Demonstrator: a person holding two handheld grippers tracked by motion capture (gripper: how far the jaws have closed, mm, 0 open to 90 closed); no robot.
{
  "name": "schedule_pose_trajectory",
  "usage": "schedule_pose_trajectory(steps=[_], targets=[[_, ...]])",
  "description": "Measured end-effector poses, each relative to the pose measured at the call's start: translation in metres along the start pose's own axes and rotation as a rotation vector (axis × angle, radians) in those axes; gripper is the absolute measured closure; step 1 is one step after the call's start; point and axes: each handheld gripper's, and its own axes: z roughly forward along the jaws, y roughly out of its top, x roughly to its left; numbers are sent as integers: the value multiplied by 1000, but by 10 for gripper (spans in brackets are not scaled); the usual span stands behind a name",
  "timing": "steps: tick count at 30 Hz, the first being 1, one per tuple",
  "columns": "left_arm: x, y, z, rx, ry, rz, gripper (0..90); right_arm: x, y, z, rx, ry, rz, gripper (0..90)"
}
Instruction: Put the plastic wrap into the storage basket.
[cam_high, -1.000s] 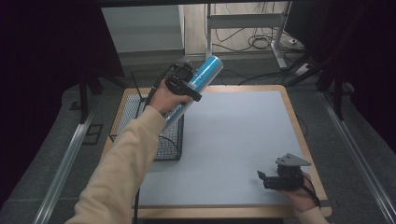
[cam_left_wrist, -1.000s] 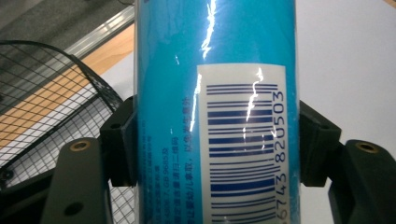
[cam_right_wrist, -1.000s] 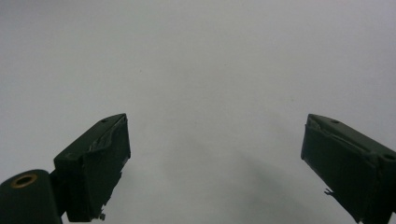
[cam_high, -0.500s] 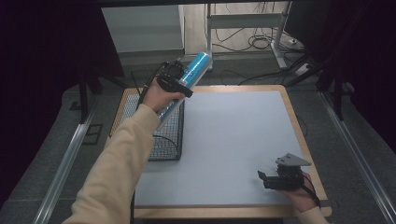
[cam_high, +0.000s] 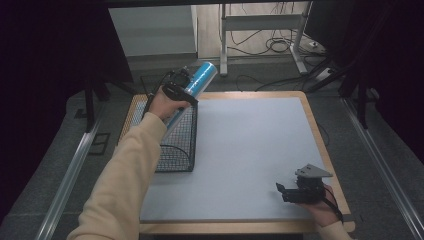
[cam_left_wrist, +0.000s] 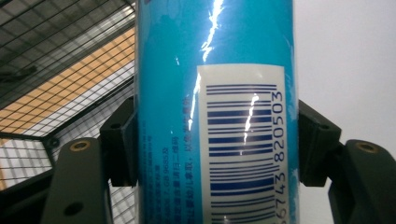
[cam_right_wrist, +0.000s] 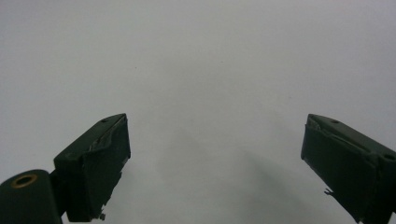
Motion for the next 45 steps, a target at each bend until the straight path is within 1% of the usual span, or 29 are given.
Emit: schedule_pose_trajectory(steps=[2, 4, 6, 7, 11, 16, 17, 18, 20, 22, 23, 24, 25, 26, 29, 32, 35, 37, 38, 40, 42, 45], targets=[[5, -1, 3, 1, 6, -9, 317, -1, 0, 0, 2, 0, 0, 83], [9, -3, 6, 3, -1, -25, 317, -1, 0, 1, 1, 1, 5, 82], [11, -5, 11, 14, 14, -18, 317, -1, 0, 1, 1, 0, 5, 82], [13, -6, 14, 26, 15, -16, 317, -1, 0, 1, 0, 0, 5, 82], [18, -11, 25, 57, 24, -32, 318, -1, -1, 0, -1, -1, 5, 82], [23, -15, 33, 87, 44, -39, 317, -1, 0, 1, 1, 0, 7, 82], [24, -15, 34, 93, 47, -35, 317, -1, 0, 1, 1, 0, 6, 82], [23, -16, 35, 98, 51, -35, 317, -1, 0, 1, 2, 0, 5, 82], [22, -17, 37, 100, 66, -19, 317, -1, 0, 1, 3, 1, 4, 82], [23, -18, 39, 111, 53, -33, 317, -1, -1, 1, 3, -1, 3, 82], [23, -18, 39, 116, 55, -28, 317, -1, 0, 1, 3, 0, 5, 82], [22, -19, 41, 117, 59, -33, 317, -1, 0, 1, 3, 0, 5, 82], [23, -19, 42, 121, 58, -27, 317, -1, 0, 1, 3, 0, 5, 82], [23, -20, 43, 122, 55, -35, 317, -1, 0, 0, 1, 0, 6, 82], [24, -22, 46, 131, 50, -38, 317, -1, 0, 0, -2, -1, 6, 83], [24, -23, 52, 156, 81, -28, 317, -1, 0, 0, 0, 1, 6, 82], [24, -25, 59, 179, 89, -39, 317, 0, 0, 0, 0, 3, 3, 82], [24, -26, 63, 203, 98, -30, 317, 0, 0, 0, 2, 2, 3, 82], [23, -26, 64, 209, 108, -17, 317, 0, 0, 0, 3, 3, 4, 83], [21, -26, 66, 225, 124, -9, 317, -1, -1, 0, 6, 2, 4, 83], [20, -27, 68, 235, 139, 0, 316, 0, -1, 1, 7, 1, 3, 83], [21, -27, 69, 233, 142, -11, 315, 0, 0, 0, 6, 3, 1, 83]])
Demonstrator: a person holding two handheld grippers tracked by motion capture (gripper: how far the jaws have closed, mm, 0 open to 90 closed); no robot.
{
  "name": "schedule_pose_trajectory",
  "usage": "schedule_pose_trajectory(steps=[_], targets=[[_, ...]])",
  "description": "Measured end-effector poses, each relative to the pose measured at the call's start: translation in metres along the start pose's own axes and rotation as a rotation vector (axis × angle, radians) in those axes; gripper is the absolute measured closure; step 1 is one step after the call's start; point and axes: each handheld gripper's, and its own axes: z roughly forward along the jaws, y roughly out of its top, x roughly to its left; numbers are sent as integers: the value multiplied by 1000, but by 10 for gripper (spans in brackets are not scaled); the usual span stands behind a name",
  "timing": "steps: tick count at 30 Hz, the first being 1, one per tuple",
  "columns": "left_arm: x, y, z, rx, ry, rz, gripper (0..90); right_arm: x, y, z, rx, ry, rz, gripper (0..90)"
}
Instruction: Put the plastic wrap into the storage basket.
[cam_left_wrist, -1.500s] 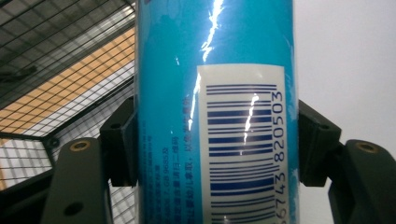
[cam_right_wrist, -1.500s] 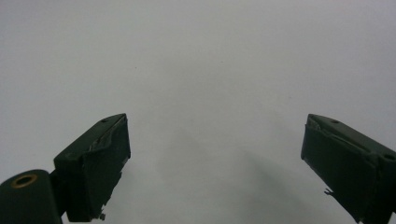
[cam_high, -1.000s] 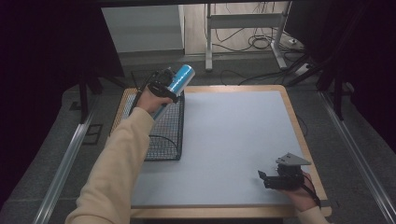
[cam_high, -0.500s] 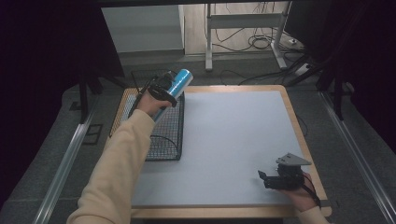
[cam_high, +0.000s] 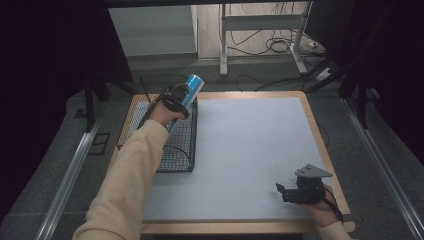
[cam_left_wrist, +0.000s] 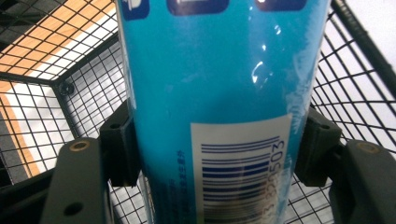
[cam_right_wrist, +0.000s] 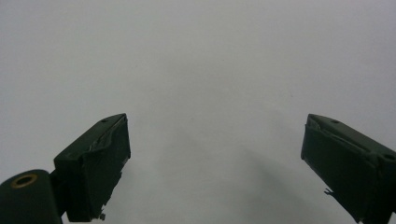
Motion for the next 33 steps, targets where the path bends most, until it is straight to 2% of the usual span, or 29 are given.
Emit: schedule_pose_trajectory(steps=[6, 10, 14, 17, 20, 24, 29, 33], targets=[[0, -1, -1, -14, 17, 4, 309, 0, 0, 0, 0, 0, 0, 83], [3, -2, -4, -52, -10, -32, 307, 1, 0, -1, 1, 2, -2, 83], [1, -2, -4, -38, -24, -13, 243, 1, 0, -1, 0, 2, -1, 83], [2, -3, -7, -40, -45, -27, 219, 1, 0, 0, 0, 2, 1, 83], [5, -4, -12, -80, -84, -65, 169, 1, 0, 0, 0, 2, 0, 83], [4, -8, -23, -99, -107, -65, 113, 0, 0, -1, -2, -1, 3, 83], [6, -16, -43, -185, -154, -101, 102, 1, 1, 0, -1, -1, 1, 83], [1, -25, -62, -237, -187, -85, 100, 2, 1, -1, -3, 0, 0, 83]])
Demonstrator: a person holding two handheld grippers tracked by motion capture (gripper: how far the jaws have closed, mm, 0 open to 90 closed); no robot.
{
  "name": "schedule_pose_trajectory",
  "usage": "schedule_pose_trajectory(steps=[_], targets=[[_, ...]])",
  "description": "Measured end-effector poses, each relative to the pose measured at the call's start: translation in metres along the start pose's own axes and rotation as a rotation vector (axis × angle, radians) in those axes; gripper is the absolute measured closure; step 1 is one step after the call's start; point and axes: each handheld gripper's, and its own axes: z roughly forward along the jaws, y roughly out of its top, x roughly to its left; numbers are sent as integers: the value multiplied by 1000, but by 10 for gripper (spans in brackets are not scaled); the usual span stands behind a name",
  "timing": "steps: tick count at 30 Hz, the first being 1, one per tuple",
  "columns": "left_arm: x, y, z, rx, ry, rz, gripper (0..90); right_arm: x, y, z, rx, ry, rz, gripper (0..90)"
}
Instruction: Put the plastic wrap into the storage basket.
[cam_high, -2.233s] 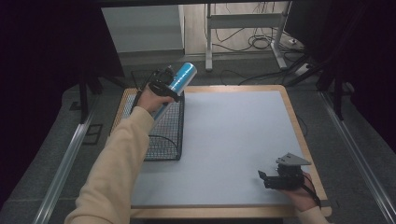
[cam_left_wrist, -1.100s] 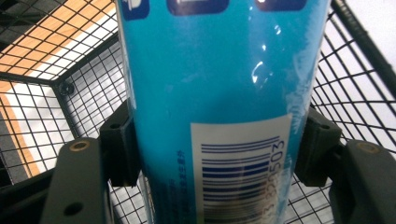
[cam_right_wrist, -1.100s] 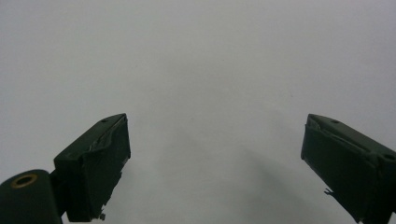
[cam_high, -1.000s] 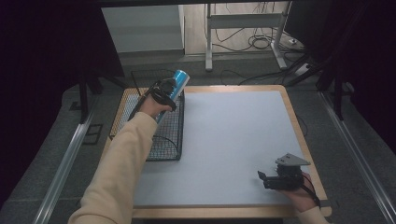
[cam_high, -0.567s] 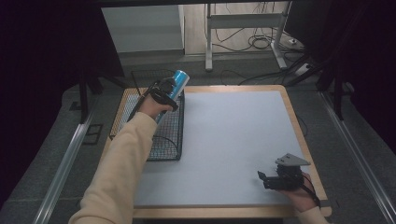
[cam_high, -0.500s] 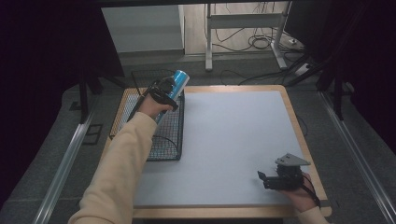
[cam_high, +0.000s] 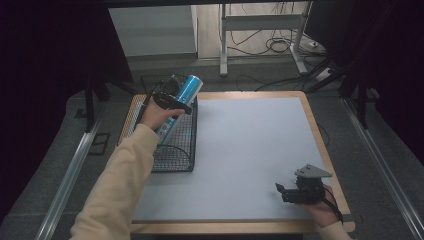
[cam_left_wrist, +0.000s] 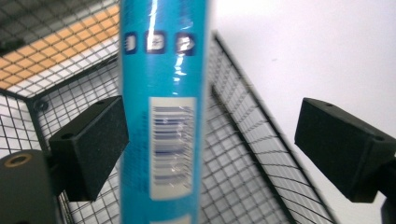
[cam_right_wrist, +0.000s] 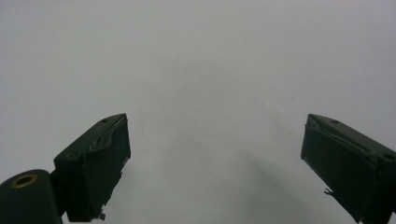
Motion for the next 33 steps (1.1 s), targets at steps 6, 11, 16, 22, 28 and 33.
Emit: schedule_pose_trajectory(steps=[6, 11, 16, 22, 28, 33], targets=[[-21, -13, -20, -62, -53, 26, 104, 0, 1, -1, -7, -2, 0, 83], [-42, -22, -35, -105, -106, 74, 116, 1, 1, -2, -10, -3, -3, 83], [-69, -31, -50, -144, -154, 126, 122, 1, 2, -2, -11, -5, -2, 83], [-105, -52, -56, -183, -219, 174, 131, 1, 2, -3, -15, -7, -3, 83], [-140, -80, -43, -168, -298, 244, 129, 2, 2, -4, -14, -5, -5, 83], [-152, -104, -27, -153, -325, 265, 129, 2, 2, -4, -17, -8, -4, 83]])
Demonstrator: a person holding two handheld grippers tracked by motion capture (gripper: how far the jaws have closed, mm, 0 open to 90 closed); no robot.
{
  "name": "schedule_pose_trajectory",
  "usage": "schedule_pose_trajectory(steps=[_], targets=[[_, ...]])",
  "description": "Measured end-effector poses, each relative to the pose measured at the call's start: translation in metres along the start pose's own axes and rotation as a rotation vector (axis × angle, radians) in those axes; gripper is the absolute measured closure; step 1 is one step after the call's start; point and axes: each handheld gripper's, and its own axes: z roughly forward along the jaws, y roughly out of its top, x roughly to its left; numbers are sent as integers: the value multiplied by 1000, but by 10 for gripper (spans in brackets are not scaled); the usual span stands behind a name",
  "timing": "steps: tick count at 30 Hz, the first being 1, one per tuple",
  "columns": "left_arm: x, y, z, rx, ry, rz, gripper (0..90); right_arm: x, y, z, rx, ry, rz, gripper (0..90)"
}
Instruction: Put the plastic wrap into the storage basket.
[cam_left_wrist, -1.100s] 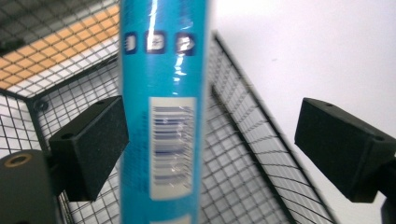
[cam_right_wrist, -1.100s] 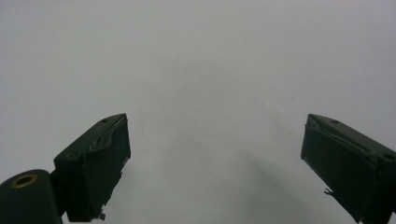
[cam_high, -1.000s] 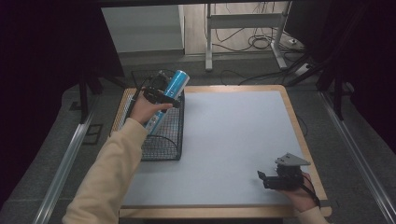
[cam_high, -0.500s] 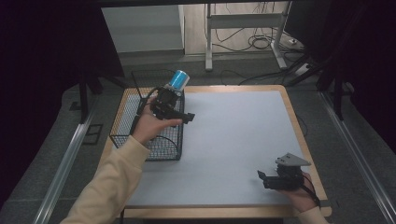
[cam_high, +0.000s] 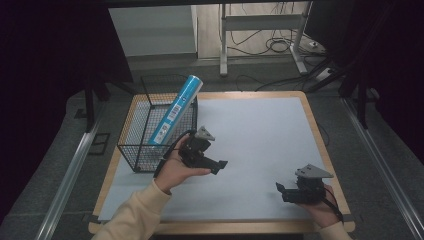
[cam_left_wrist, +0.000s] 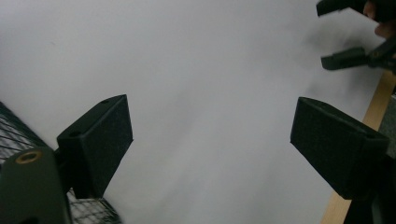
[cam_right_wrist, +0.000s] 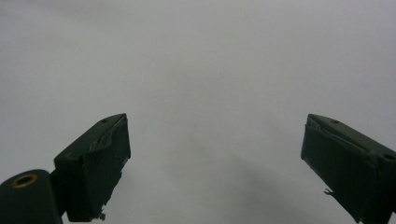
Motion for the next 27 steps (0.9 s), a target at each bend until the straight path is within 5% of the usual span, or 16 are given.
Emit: schedule_pose_trajectory(steps=[4, 12, 27], targets=[[-6, -23, 13, -1, -46, 4, 130, 0, 0, 1, 2, 0, -3, 83], [-7, -48, 28, 35, -63, -6, 132, 2, 0, 2, 7, 2, -8, 83], [-11, -60, 44, 84, -60, 7, 126, 3, 0, -1, -26, -3, -13, 83]])
